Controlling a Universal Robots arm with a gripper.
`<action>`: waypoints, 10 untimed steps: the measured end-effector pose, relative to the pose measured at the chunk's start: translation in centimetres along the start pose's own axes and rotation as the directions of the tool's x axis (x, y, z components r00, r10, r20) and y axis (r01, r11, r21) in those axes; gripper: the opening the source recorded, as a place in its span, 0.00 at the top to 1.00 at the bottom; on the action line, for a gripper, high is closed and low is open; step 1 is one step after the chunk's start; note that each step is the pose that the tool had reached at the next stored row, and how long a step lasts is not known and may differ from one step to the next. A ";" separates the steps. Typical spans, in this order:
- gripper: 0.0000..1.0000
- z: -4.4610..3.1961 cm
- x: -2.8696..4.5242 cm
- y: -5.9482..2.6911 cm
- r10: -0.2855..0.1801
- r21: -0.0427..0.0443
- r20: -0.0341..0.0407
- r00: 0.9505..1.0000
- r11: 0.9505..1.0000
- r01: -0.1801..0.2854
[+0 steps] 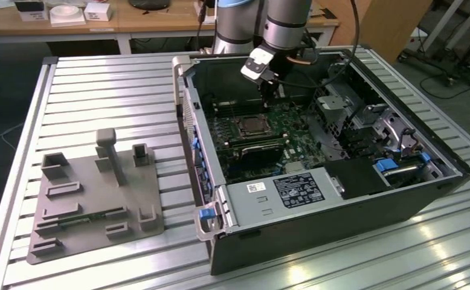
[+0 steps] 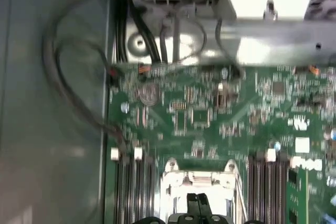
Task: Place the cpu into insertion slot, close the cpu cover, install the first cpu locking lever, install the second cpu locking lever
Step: 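Close the cpu cover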
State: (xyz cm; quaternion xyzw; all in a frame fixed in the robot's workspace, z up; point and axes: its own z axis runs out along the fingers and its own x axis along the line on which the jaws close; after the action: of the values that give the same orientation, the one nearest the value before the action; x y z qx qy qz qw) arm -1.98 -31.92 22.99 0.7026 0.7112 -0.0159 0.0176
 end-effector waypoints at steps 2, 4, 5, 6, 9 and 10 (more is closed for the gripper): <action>0.90 0.18 0.02 -0.84 -0.001 0.000 0.000 1.000 1.000 0.001; 0.90 0.31 0.03 -1.52 -0.003 0.000 0.000 1.000 1.000 0.003; 0.90 0.40 0.04 -1.75 -0.008 0.000 0.000 1.000 1.000 0.008; 0.90 0.49 0.05 -1.92 -0.013 -0.001 0.000 1.000 1.000 0.013; 0.90 0.84 0.07 -2.45 -0.031 -0.002 0.000 1.000 1.000 0.031; 0.90 0.94 0.07 -2.71 -0.035 -0.002 0.000 0.999 0.999 0.035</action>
State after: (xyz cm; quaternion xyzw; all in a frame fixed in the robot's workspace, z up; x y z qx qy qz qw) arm -4.68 -31.93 22.04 0.6899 0.7235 -0.0156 0.0178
